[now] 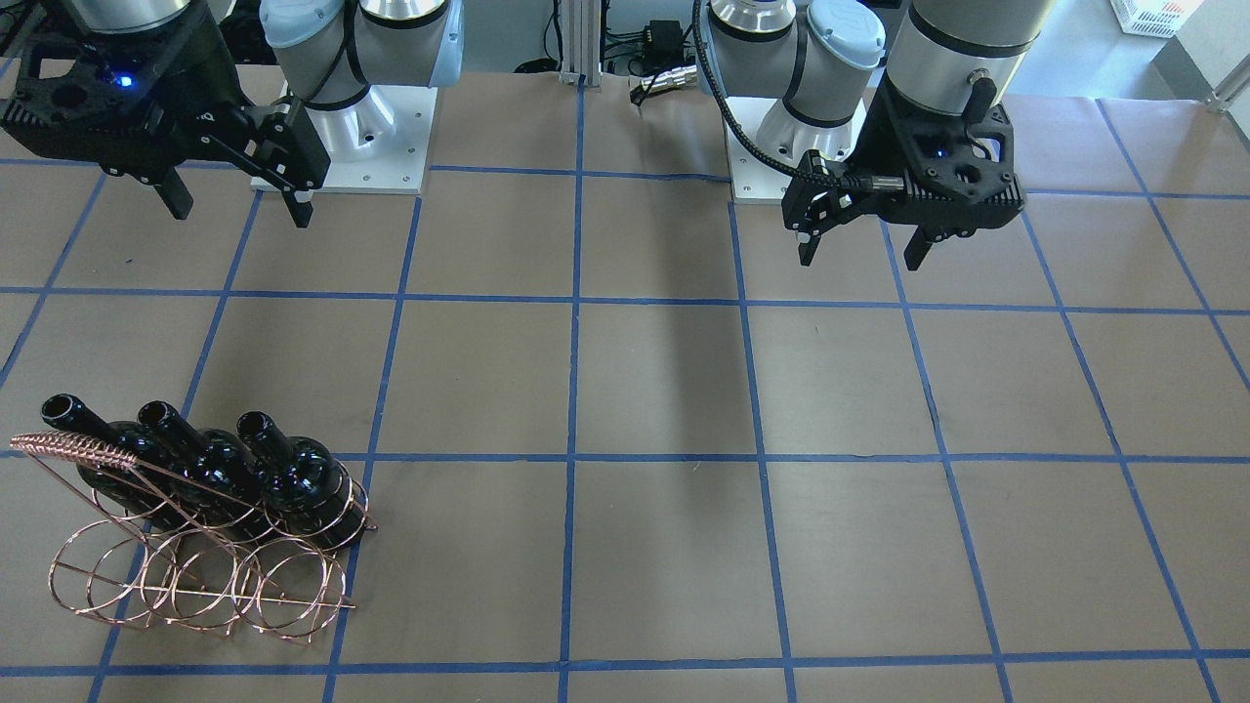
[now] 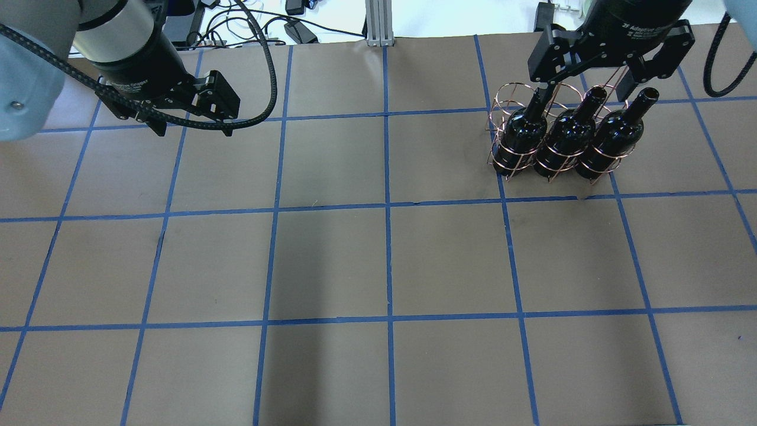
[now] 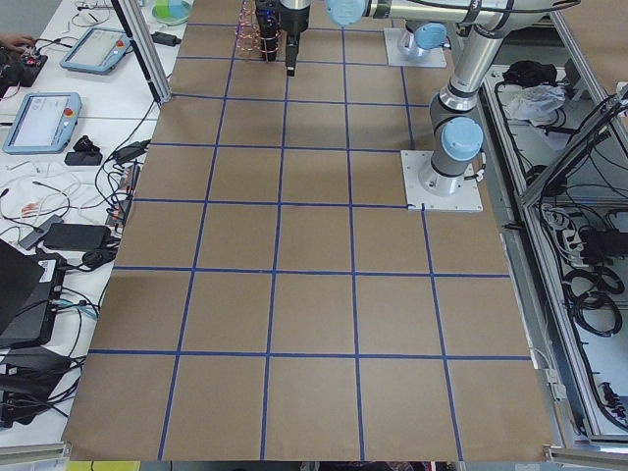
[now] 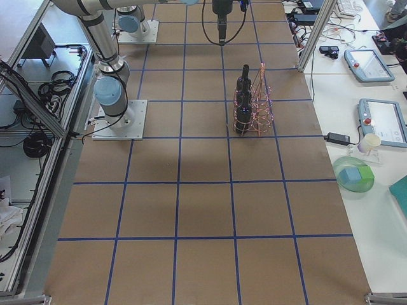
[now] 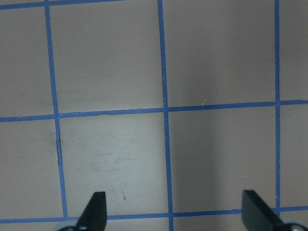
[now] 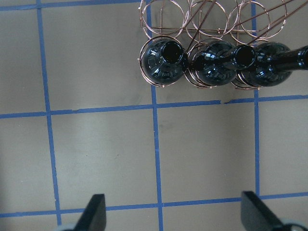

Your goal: Place wine into wine basket

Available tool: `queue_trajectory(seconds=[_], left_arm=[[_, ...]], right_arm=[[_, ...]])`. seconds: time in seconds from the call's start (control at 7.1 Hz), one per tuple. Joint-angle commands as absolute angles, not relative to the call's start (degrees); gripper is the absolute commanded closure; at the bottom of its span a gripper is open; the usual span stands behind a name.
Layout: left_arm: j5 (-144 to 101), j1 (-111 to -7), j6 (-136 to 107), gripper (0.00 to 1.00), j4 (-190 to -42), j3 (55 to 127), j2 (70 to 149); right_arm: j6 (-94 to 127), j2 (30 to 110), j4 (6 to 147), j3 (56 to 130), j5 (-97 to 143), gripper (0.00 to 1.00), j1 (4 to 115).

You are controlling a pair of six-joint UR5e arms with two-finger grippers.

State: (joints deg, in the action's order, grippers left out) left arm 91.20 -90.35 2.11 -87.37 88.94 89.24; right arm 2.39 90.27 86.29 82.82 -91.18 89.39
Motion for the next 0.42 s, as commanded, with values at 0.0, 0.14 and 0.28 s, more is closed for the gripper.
queue_trajectory(seconds=[0.0, 0.14, 0.28], left_arm=[[91.23, -90.35, 2.11, 0.0, -88.41, 88.77, 88.6], [91.06, -90.35, 2.02, 0.0, -90.85, 88.33, 87.38], [90.97, -90.35, 1.59, 0.0, -91.14, 88.42, 87.02]], right_arm=[[2.37, 90.26, 86.4, 82.79, -91.14, 0.0, 89.38], [2.37, 90.26, 86.4, 82.79, -91.32, 0.0, 89.38], [2.29, 90.09, 86.57, 82.79, -91.49, 0.0, 89.38]])
